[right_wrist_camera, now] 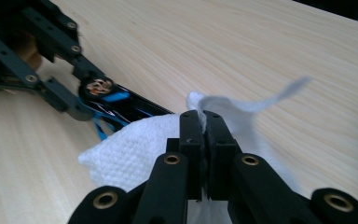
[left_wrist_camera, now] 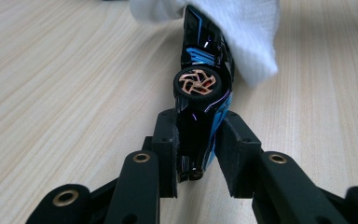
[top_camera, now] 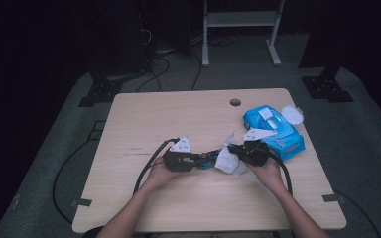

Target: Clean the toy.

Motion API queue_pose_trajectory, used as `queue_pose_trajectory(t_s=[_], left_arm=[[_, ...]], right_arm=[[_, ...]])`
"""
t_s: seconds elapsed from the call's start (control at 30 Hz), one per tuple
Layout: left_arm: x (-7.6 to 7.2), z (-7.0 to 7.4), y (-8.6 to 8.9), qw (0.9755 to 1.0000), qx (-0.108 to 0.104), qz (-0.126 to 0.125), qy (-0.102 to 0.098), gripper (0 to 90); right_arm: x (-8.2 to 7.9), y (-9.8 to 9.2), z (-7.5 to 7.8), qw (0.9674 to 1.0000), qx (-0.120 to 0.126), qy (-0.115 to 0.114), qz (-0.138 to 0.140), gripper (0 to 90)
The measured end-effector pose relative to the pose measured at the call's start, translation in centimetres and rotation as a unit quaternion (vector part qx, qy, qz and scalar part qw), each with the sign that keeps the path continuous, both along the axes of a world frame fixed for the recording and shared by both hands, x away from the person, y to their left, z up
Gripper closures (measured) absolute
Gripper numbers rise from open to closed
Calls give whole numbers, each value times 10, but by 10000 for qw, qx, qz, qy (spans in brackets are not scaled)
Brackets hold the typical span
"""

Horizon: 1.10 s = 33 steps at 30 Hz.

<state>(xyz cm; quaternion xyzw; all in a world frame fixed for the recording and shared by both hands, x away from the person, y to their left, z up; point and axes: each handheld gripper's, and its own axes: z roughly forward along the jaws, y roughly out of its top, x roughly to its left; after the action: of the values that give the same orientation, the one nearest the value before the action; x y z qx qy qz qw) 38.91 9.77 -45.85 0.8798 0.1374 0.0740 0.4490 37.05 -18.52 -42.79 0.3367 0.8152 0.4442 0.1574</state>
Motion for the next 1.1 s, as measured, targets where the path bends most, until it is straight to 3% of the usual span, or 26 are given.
queue_pose_trajectory(t_s=[0.23, 0.3, 0.37, 0.5, 0.63, 0.67, 0.7, 0.73, 0.83, 1.1], left_arm=[[-2, 0, -2, 10000, -2, -10, -35, 703], [0, 0, 1, 10000, -31, 27, 15, 704], [1, -1, 1, 10000, -47, 20, 11, 705], [0, 0, 1, 10000, 12, 2, -23, 707], [0, 1, 2, 10000, 37, -7, -51, 708], [1, 1, 3, 10000, 36, 9, -48, 708], [1, 1, 3, 10000, 36, 9, -48, 707], [2, 0, 4, 10000, 2, 34, -17, 707], [3, 0, 4, 10000, -19, 85, 34, 701], [4, 1, 4, 9988, -267, 226, 338, 577]], right_arm=[[2, 40, -2, 9988, 117, 113, 455, 866], [1, 52, -1, 9987, 58, -33, 506, 869], [3, 59, 0, 9968, 363, 205, 684, 870], [2, 69, 0, 9960, 234, 152, 848, 869], [6, 57, 0, 9973, 203, 166, 686, 869], [10, 40, 1, 9988, 143, 173, 441, 869], [10, 40, 1, 9988, 143, 173, 441, 869], [13, 26, 1, 9991, 186, 224, 303, 869], [14, 9, -1, 9988, 310, 315, 204, 869], [4, 8, -3, 9995, 181, 75, 229, 868]])
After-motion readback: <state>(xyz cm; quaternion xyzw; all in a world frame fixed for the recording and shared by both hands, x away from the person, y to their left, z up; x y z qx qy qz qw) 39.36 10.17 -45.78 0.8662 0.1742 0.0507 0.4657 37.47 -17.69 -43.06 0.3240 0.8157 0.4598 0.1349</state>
